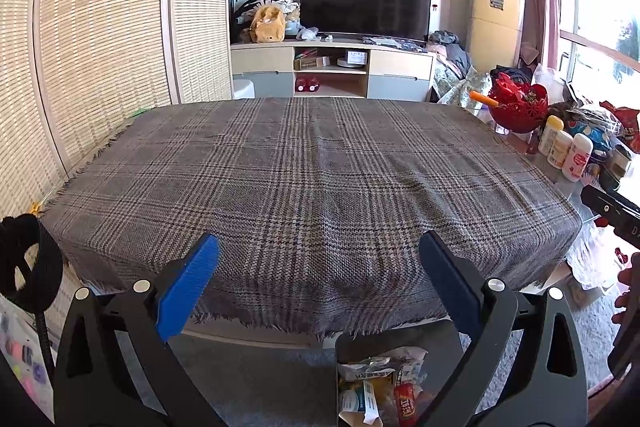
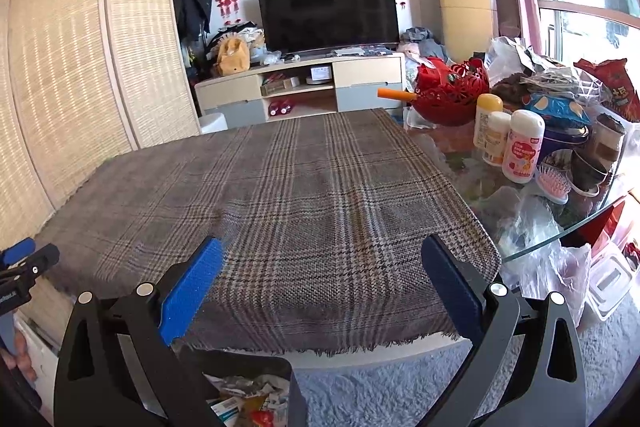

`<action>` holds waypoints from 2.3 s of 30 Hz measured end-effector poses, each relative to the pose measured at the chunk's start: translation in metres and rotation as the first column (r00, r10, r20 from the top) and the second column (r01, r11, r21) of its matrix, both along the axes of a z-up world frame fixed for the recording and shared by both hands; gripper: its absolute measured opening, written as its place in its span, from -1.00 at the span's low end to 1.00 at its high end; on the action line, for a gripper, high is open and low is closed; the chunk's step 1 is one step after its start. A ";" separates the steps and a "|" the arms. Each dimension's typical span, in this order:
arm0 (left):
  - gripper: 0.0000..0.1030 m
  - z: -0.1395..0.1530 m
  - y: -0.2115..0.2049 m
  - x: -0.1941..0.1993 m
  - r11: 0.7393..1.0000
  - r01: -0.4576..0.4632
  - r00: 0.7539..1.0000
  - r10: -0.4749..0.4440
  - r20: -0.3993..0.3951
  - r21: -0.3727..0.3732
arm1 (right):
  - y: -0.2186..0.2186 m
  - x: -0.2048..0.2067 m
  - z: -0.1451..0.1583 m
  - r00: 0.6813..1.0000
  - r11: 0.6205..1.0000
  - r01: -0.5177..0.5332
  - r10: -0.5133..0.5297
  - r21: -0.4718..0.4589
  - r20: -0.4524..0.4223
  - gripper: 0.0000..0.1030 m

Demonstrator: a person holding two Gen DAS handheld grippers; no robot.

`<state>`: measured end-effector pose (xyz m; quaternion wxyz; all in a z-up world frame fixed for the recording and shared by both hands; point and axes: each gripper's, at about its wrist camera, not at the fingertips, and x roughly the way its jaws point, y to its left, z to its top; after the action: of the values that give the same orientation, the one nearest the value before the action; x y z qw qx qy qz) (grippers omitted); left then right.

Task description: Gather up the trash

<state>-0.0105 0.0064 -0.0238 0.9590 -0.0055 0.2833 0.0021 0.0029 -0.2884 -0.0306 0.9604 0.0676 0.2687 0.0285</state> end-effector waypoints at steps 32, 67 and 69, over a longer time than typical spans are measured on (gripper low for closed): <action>0.84 0.000 0.005 0.001 1.000 -0.013 1.000 0.013 -0.009 -0.022 | 0.001 0.004 -0.005 1.000 1.000 -0.008 0.008 -0.009 -0.018 0.94; 0.84 -0.004 0.006 0.006 0.999 -0.007 1.000 0.006 -0.024 -0.036 | -0.007 0.008 -0.007 1.000 1.000 0.001 0.000 0.022 -0.031 0.94; 0.84 -0.004 0.006 0.006 0.999 -0.008 1.000 0.007 -0.024 -0.038 | -0.007 0.008 -0.007 0.999 1.000 0.001 0.000 0.023 -0.033 0.94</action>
<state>-0.0048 0.0126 -0.0281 0.9553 -0.0247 0.2946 0.0005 0.0109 -0.2953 -0.0376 0.9550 0.0793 0.2841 0.0302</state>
